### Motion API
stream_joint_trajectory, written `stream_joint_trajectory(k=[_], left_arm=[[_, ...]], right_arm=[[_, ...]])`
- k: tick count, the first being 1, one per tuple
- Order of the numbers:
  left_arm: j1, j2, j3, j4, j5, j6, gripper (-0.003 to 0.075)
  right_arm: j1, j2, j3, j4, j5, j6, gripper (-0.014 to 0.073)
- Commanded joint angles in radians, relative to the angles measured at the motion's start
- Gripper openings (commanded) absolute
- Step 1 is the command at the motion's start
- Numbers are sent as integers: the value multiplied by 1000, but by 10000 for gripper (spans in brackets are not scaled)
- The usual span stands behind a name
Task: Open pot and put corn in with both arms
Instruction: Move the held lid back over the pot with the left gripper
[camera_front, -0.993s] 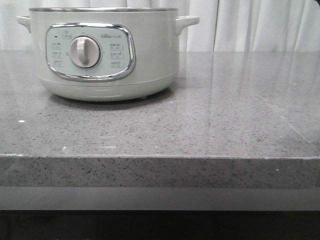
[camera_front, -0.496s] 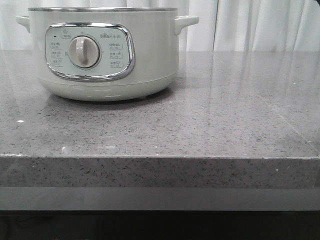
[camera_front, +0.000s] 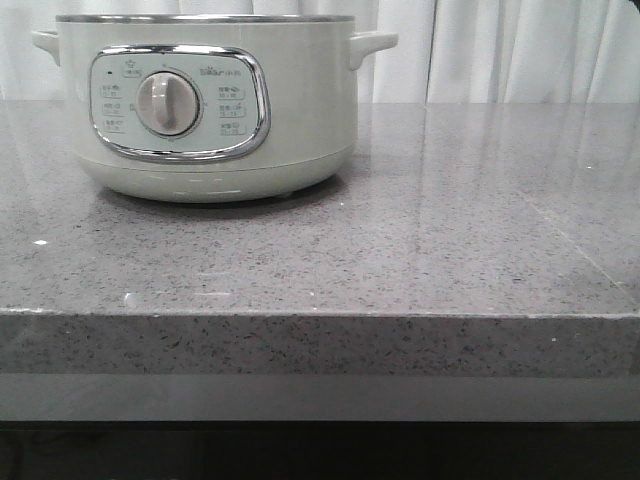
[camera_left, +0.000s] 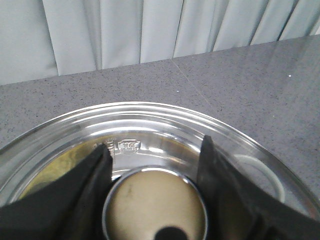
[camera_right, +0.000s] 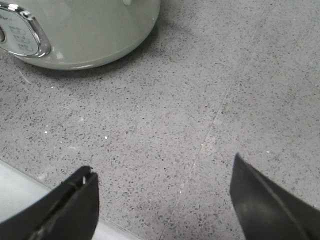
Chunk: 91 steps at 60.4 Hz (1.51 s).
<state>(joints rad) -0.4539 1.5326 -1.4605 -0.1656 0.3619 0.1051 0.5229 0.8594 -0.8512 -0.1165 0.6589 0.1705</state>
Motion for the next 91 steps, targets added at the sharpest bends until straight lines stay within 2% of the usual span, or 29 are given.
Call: stream_joint_trajectory(k=[1, 24, 51, 75, 79, 87, 91], left_arm=[[-7, -18, -68, 39, -152, 0, 241], [-7, 62, -68, 47, -257, 0, 241], [-7, 99, -68, -35, -232, 0, 241], [-7, 99, -68, -38, -188, 0, 249], [-7, 99, -68, -38, -185, 0, 287], [-7, 99, -68, -38, -185, 0, 472], [-7, 97, -68, -38, -181, 0, 524]], right_arm=[[-6, -5, -26, -3, -62, -9, 561], [-6, -5, -26, -3, -62, -9, 561], [-6, -5, -26, -3, -63, -9, 561], [-6, -5, -26, -3, -63, -9, 561], [-6, -5, -26, -3, -63, -9, 561], [-6, -5, -26, -3, -63, -9, 561], [-6, -5, -26, -3, -63, -9, 561]])
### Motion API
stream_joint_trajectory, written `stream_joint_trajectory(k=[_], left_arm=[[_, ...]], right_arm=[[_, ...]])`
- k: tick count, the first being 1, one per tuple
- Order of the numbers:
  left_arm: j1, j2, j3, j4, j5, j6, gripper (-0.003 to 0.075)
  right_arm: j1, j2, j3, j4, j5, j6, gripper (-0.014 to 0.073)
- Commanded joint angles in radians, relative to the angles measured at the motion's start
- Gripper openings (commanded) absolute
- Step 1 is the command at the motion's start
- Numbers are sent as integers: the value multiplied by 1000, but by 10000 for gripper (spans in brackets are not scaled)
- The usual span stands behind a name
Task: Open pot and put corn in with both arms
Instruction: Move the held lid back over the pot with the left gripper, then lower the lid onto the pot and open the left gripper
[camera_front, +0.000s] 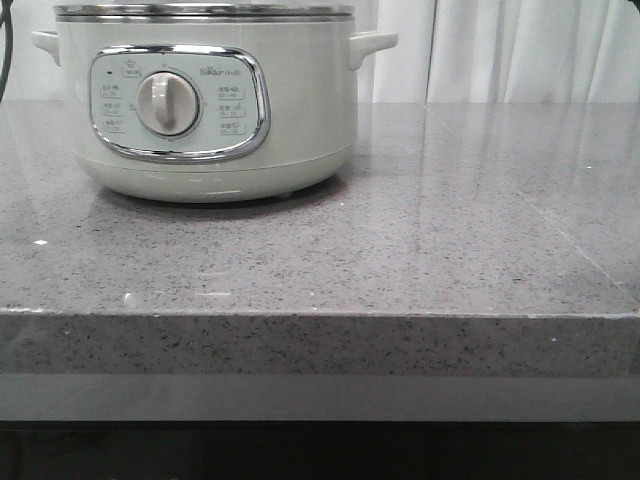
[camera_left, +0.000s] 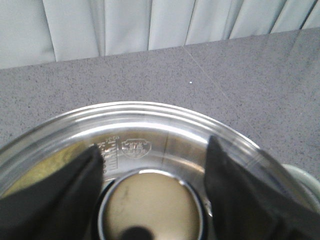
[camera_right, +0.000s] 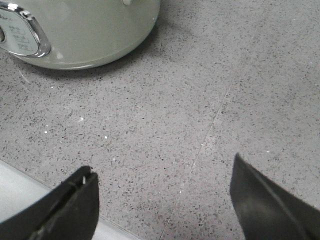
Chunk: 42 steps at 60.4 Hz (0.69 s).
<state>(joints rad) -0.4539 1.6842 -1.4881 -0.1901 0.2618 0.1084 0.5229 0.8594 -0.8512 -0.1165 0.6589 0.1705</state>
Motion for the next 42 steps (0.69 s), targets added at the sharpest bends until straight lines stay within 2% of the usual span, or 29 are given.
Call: stream_joint_trajectory(k=[1, 17, 29, 35, 42], left_arm=[[-7, -57, -40, -13, -78, -3, 526], [-5, -187, -40, 5, 12, -3, 526], [-3, -366, -37, 89, 244, -3, 526], [-3, -452, 10, 91, 312, -3, 526], [-3, -556, 128, 91, 312, -3, 526]], right_arm=[[-6, -5, -26, -3, -63, -9, 561], [-6, -5, -26, -3, -63, -9, 561], [-6, -5, -26, -3, -63, -9, 561], [-6, -5, -26, -3, -63, -9, 561], [-6, -5, -26, -3, -63, -9, 561]])
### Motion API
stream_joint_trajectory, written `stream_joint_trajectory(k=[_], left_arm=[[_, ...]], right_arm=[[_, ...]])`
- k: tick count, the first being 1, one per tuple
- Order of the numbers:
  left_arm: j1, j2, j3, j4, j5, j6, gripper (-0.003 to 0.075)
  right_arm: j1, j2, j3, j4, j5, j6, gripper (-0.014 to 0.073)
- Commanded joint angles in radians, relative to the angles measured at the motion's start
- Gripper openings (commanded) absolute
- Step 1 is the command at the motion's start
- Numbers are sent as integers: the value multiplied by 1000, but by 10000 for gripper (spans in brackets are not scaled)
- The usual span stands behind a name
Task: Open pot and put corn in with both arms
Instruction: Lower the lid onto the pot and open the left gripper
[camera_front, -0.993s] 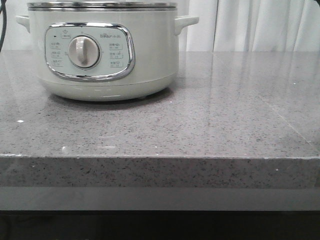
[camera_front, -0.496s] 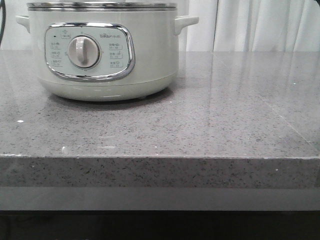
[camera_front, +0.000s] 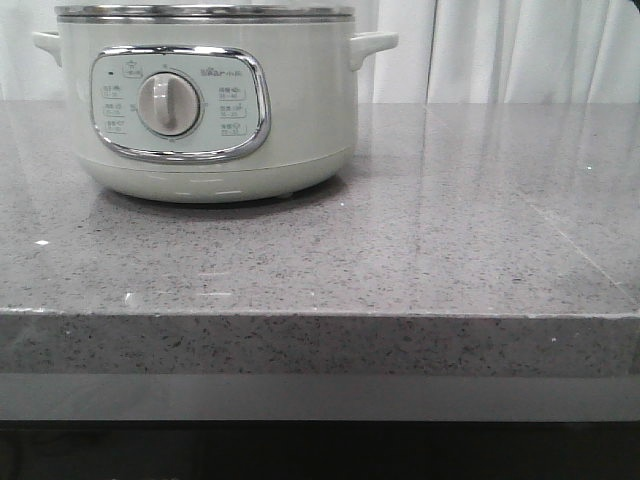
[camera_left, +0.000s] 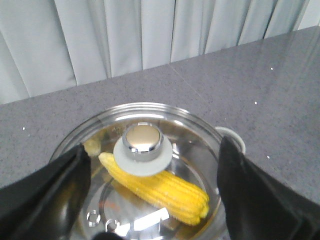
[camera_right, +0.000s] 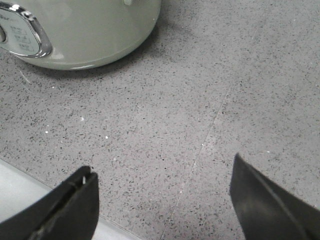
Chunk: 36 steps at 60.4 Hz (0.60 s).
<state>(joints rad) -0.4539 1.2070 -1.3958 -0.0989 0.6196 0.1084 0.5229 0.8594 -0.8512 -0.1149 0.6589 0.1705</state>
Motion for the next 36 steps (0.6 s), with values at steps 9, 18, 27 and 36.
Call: stream_joint_trajectory(k=[9, 18, 27, 36], left_arm=[[-3, -220, 205, -12, -46, -3, 526], [-3, -328, 342, -30, -52, -6, 526], [-3, -424, 461, -37, -59, -6, 526], [-3, -496, 545, -37, -98, -6, 526]], right_arm=[[-6, -5, -26, -4, -63, -9, 561], [-6, -5, -26, -4, -63, -9, 561], [-6, -5, -26, -4, -66, -9, 561], [-6, -5, -26, -4, -64, -9, 561]])
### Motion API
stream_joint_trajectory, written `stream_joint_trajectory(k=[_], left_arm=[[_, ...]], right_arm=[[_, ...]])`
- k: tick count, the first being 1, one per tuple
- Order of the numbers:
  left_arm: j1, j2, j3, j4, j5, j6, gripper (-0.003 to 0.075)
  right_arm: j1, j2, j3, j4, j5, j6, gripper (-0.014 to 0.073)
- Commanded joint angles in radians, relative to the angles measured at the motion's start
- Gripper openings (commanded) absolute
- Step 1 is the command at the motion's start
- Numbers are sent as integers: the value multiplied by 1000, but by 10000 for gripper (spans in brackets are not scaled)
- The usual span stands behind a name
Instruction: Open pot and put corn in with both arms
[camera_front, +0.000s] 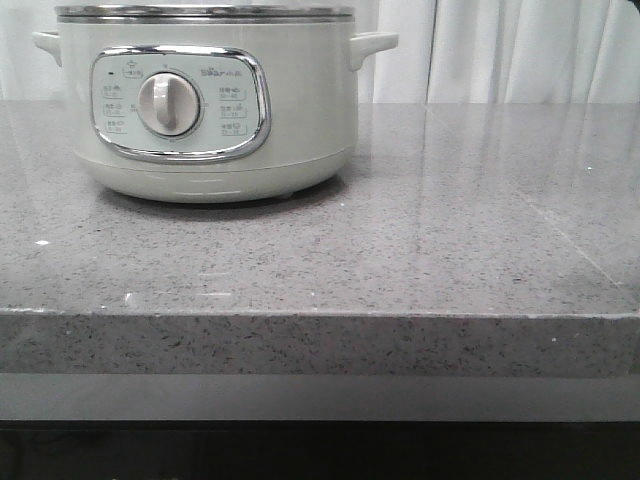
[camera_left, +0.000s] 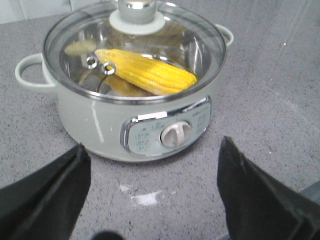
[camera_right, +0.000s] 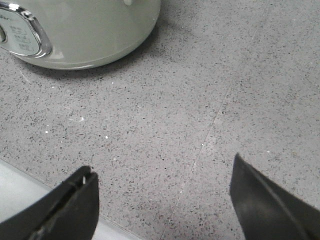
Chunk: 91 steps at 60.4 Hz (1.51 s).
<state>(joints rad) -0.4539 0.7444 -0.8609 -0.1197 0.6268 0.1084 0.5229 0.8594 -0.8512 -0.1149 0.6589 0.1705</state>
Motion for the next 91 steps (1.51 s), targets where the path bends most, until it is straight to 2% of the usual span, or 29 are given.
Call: stream_joint_trajectory(k=[1, 11, 16, 21, 28, 33, 40, 53, 71, 77, 91], left_arm=[[-3, -39, 16, -16, -110, -6, 526], [-3, -57, 49, -16, -130, -6, 507], [-3, -57, 50, -16, -132, -6, 442], [-3, -57, 50, -16, -134, -6, 360], [-3, -57, 50, -16, -134, -6, 235], [-3, -57, 50, -16, -134, -6, 163], [-3, -55, 50, -16, -134, -6, 83], [-3, -53, 50, -16, -134, -6, -20], [2, -89, 78, -12, -144, -6, -20], [50, -157, 138, 45, -202, -6, -20], [228, -408, 377, 34, -359, -6, -20]], right_arm=[[-6, -5, -26, -4, -64, -9, 561], [-6, -5, -26, -4, -64, -9, 559], [-6, -5, -26, -4, -64, -9, 520], [-6, -5, -26, -4, -64, -9, 409], [-6, -5, -26, -4, -64, -9, 169], [-6, -5, -26, -4, -67, -9, 43], [-6, -5, -26, -4, -68, -9, -74], [-6, -5, -26, -4, -68, -9, -69], [-6, -5, -26, -4, -68, -9, -69], [-6, -5, -26, -4, -68, -9, -69], [-6, -5, -26, -4, -68, -9, -69]])
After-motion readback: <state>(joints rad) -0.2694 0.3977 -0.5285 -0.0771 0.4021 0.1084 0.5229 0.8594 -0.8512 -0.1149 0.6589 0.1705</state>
